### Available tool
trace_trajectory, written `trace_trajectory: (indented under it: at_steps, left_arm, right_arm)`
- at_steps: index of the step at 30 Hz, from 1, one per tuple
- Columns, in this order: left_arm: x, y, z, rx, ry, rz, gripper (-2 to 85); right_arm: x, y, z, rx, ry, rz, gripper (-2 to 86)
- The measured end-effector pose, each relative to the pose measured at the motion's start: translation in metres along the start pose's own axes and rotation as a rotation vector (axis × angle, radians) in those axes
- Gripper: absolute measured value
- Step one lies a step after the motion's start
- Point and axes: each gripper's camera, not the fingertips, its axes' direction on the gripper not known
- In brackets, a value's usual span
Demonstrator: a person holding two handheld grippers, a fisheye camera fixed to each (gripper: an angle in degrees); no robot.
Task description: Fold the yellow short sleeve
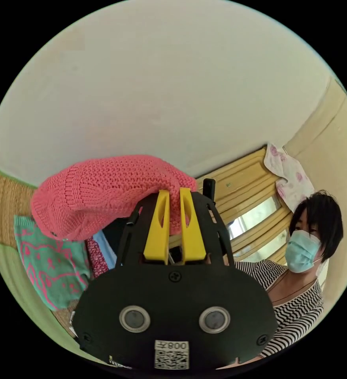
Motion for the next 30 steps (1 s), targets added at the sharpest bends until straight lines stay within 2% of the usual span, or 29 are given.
trace_trajectory:
  at_steps: [4,8,10,12,14,16,21,26,28,30]
  left_arm:
    - [0.046,0.001,0.048,-0.084,0.030,0.138,4.6]
    - [0.054,0.039,0.114,-0.216,-0.008,0.178,4.9]
    - [0.033,0.068,0.149,-0.313,-0.064,0.126,5.1]
    - [-0.017,0.118,0.195,-0.480,-0.164,-0.078,5.4]
    - [-0.053,0.153,0.219,-0.584,-0.185,-0.263,5.6]
    - [-0.064,0.170,0.227,-0.565,-0.130,-0.332,5.7]
    - [-0.036,0.154,0.244,-0.618,-0.220,-0.172,6.2]
    - [-0.028,0.138,0.248,-0.637,-0.264,-0.111,5.9]
    - [-0.030,0.137,0.251,-0.660,-0.278,-0.106,5.6]
    - [-0.036,0.134,0.247,-0.650,-0.256,-0.124,5.4]
  right_arm:
    - [-0.032,0.043,-0.076,0.074,0.124,-0.058,3.3]
    - [-0.022,0.117,-0.103,0.047,0.243,0.060,4.0]
    - [0.002,0.153,-0.096,0.004,0.274,0.172,4.3]
    - [0.036,0.189,-0.076,-0.087,0.318,0.320,4.6]
    - [0.087,0.233,-0.044,-0.231,0.331,0.520,4.3]
    - [0.107,0.254,-0.033,-0.277,0.320,0.610,3.9]
    - [0.078,0.246,-0.059,-0.173,0.403,0.525,3.3]
    - [0.022,0.208,-0.061,0.022,0.461,0.317,0.8]
    - [0.020,0.194,-0.036,0.004,0.443,0.269,0.5]
    - [0.033,0.181,0.006,-0.119,0.389,0.252,0.3]
